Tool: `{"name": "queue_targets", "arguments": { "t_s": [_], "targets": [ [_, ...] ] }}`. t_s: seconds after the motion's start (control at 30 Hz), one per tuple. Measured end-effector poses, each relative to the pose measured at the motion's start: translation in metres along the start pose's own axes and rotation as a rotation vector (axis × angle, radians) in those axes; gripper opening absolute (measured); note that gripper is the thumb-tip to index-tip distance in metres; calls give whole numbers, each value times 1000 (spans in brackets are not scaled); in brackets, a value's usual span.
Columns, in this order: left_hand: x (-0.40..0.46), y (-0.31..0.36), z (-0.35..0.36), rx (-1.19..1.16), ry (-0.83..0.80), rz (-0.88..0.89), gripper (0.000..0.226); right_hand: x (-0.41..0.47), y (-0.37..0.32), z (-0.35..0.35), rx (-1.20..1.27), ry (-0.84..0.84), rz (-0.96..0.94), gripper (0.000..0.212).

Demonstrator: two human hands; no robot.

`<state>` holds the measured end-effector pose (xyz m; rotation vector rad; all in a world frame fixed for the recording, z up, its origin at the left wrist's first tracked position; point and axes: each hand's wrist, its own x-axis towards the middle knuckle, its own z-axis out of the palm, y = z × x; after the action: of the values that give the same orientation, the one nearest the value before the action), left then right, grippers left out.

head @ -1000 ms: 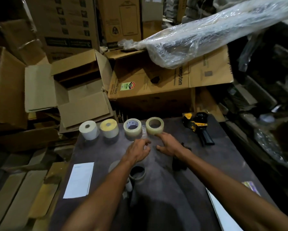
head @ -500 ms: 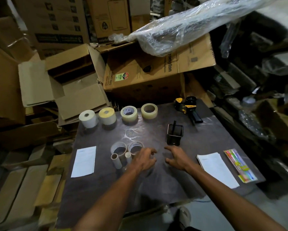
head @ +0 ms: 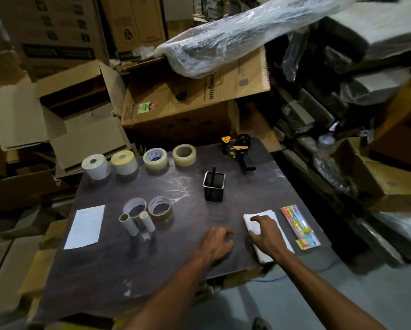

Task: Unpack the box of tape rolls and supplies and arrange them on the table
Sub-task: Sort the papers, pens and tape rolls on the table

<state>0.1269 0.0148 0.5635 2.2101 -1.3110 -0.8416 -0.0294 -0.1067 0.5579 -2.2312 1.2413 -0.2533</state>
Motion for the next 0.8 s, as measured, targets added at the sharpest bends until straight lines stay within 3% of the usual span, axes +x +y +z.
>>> {"name": "queue_targets", "arguments": {
  "t_s": [0.1,0.27,0.6,0.8],
  "targets": [
    [5,36,19,-1,-15,-3,41,-2,37,-11,21,57,64,47],
    [17,66,54,14,-25,-17,42,0,73,-20,36,-35,139,61],
    [27,76,87,31,10,-119,44,-2,83,-9,8,-188,69,81],
    [27,76,91,22,62,-182,42,19,90,-15,395,-89,176,77]
  ]
}}
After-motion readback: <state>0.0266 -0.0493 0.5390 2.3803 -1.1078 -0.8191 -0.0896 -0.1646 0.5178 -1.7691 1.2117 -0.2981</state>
